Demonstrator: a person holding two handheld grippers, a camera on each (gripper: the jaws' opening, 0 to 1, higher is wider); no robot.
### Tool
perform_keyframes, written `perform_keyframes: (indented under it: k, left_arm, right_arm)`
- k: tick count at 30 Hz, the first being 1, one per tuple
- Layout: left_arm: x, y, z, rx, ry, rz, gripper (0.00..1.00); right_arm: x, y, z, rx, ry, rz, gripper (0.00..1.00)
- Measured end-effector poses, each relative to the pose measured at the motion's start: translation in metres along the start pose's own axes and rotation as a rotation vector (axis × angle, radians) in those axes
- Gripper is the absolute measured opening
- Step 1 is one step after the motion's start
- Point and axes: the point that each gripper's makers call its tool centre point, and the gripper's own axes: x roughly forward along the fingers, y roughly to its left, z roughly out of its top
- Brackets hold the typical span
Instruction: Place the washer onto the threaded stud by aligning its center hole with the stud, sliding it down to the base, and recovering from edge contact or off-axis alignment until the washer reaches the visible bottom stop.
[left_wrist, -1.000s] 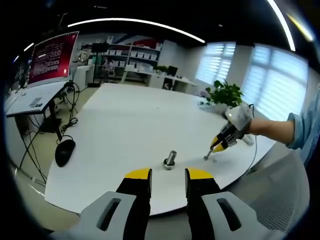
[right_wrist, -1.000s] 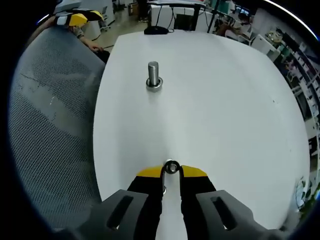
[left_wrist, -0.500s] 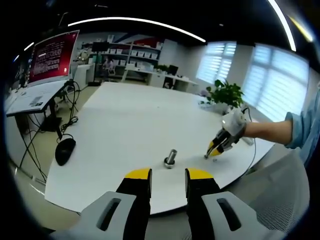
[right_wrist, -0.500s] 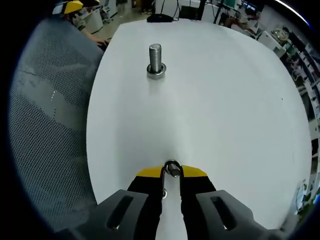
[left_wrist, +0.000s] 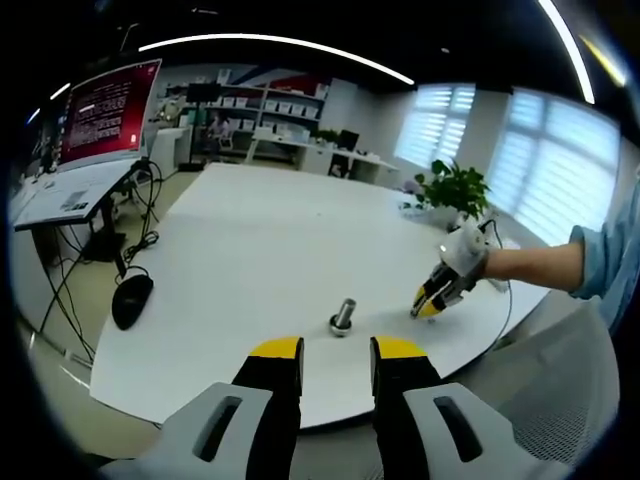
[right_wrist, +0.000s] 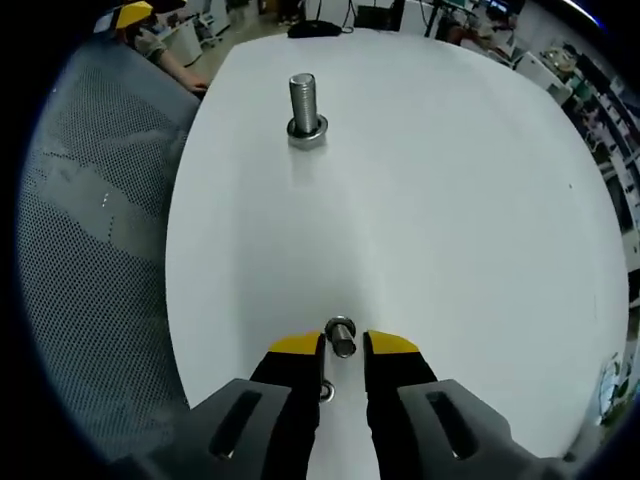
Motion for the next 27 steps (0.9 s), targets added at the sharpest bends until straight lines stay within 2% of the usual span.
perform_keyframes:
  k: [16, 25, 27]
  left_arm:
    - [0.000, -0.001, 0.001, 0.000, -0.007, -0.003, 0.25]
    - [0.000, 0.001, 0.002, -0.001, -0.011, -0.001, 0.25]
    - [0.000, 0.000, 0.002, 0.000, -0.011, -0.002, 0.25]
  right_arm:
    - [-0.023, -0.001, -0.024, 0.095, -0.054, -0.023, 0.19]
    - [-0.035, -0.005, -0.037, 0.203, -0.151, -0.069, 0.19]
    - [-0.036, -0.008, -0.039, 0.201, -0.173, -0.093, 0.19]
